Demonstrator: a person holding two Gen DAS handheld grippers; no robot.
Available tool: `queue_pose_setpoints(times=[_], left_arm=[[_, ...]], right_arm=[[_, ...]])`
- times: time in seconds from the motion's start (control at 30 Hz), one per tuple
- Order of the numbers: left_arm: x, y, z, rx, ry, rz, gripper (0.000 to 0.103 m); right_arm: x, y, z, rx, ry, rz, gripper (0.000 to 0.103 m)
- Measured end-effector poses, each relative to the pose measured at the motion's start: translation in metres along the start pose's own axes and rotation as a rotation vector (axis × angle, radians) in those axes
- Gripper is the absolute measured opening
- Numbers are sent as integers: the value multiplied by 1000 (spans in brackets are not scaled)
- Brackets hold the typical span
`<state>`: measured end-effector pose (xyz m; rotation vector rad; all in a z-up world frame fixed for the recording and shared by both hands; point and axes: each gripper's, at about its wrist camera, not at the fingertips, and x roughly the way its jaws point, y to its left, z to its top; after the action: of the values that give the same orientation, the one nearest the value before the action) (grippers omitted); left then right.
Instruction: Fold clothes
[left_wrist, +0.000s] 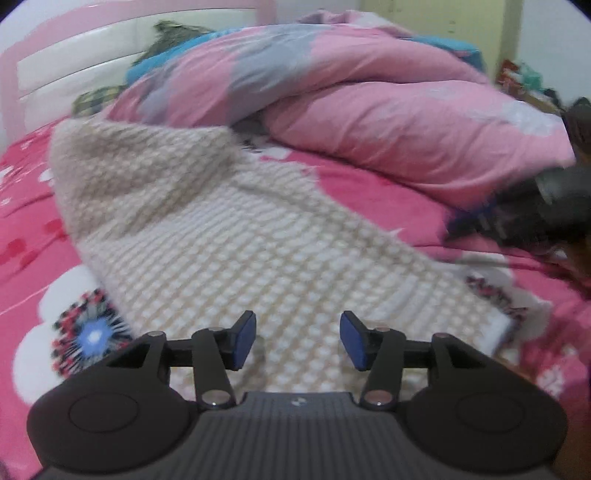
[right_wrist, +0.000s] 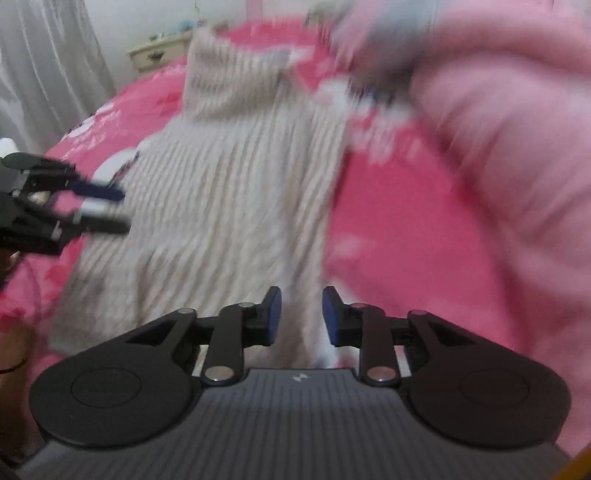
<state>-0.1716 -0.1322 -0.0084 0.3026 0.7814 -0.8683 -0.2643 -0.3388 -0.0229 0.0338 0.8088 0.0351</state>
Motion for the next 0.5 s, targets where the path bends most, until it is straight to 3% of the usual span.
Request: queue_pose_setpoints(times=[0.13,0.23,0.3,0.5], left_arm=[[21,-15,-6,31,34,-65,53],[33,-22,-15,62,26,-48,53],[34,-20,-17,34,20,-65,53],[40,-14,-22,13,-2,-119,53]], right_arm=[[3,-1,44,-58,-158,-11,25],[38,0,83,-31,-178,61,35],[66,2,103,-3,-188,106,61],[140,17,139,-115,-159,83,69]])
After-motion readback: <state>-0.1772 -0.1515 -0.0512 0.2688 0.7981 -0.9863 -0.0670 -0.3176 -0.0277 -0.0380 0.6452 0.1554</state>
